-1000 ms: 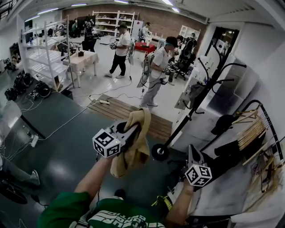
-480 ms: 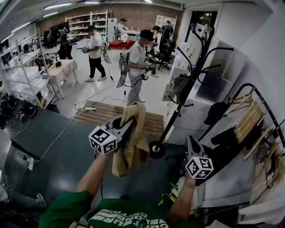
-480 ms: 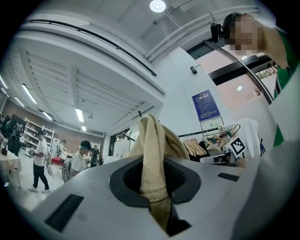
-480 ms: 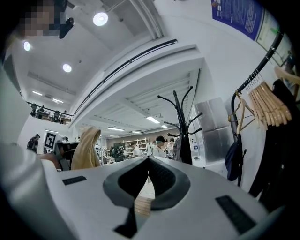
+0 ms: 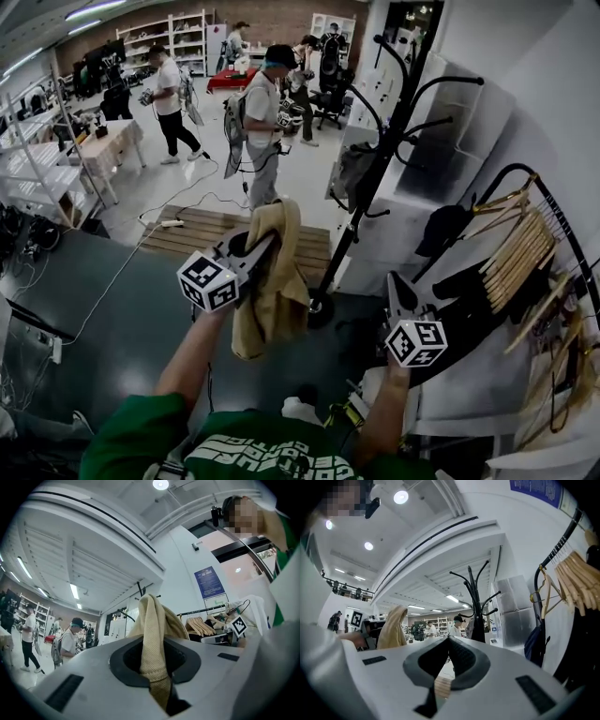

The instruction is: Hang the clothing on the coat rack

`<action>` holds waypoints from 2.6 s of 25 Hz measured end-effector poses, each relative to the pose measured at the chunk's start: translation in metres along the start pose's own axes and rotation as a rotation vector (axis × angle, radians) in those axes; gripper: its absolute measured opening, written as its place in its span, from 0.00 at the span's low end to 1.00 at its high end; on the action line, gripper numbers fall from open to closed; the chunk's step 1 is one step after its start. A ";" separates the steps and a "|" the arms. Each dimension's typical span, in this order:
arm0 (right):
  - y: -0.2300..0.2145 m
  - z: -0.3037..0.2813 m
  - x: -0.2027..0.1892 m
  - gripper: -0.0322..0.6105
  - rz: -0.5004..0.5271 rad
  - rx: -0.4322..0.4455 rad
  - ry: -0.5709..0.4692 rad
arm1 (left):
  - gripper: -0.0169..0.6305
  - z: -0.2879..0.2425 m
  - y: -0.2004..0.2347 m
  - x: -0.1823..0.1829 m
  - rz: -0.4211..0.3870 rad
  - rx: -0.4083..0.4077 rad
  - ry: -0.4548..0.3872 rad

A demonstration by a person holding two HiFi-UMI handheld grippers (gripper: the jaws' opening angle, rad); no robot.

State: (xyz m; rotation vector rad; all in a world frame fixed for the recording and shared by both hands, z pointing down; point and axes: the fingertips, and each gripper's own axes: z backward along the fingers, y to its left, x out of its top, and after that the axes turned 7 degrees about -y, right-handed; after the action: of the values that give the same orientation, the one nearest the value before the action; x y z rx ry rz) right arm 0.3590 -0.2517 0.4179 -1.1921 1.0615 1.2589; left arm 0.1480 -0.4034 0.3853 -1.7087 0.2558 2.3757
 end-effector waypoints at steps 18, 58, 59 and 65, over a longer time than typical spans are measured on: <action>-0.096 -0.054 0.006 0.06 -0.002 0.093 0.016 | 0.09 -0.109 0.009 -0.034 0.003 0.067 -0.018; -0.124 -0.089 0.013 0.06 0.038 -0.174 -0.022 | 0.09 -0.252 0.101 -0.069 -0.010 -0.118 0.034; -0.125 -0.088 0.013 0.06 0.037 -0.179 -0.022 | 0.09 -0.256 0.103 -0.071 -0.011 -0.115 0.039; -0.134 -0.087 0.012 0.06 0.037 -0.212 -0.020 | 0.09 -0.278 0.107 -0.091 -0.024 -0.133 0.085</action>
State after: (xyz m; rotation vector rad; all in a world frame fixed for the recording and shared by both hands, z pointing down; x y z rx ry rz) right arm 0.4980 -0.3297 0.4038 -1.3209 0.9567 1.4375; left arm 0.4020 -0.5843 0.3861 -1.8622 0.0912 2.3539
